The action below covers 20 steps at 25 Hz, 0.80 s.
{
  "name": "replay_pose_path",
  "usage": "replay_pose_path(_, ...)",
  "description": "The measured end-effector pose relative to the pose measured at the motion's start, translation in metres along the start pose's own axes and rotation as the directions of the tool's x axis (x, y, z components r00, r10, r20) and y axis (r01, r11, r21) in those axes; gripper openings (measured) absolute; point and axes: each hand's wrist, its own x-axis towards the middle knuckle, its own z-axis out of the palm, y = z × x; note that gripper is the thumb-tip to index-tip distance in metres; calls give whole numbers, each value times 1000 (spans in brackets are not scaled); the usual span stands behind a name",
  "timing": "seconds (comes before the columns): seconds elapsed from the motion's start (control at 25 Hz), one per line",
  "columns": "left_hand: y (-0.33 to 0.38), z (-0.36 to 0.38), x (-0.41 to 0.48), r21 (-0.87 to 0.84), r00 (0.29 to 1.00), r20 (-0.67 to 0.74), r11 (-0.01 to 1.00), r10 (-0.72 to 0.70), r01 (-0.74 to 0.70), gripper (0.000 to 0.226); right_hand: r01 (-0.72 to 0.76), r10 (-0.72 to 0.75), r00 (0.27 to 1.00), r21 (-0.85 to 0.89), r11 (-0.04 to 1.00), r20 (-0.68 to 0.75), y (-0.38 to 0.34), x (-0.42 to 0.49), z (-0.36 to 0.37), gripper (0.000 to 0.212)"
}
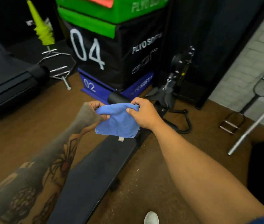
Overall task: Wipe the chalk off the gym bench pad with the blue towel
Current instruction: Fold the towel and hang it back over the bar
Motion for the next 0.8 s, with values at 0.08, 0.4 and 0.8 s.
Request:
replay_pose_path(0.08, 25, 28, 25, 32, 998, 43, 998, 53, -55, 15, -59, 57, 997, -39, 997, -55, 21, 1, -32, 11)
replay_pose_path(0.4, 51, 105, 99, 197, 948, 310, 972, 66, -132, 23, -254, 249, 966, -84, 964, -66, 95, -4, -91, 9)
replay_pose_path(0.8, -14, 226, 174, 108, 828, 557, 984, 59, -143, 16, -582, 569, 803, -23, 813, -176, 212, 16, -75, 10)
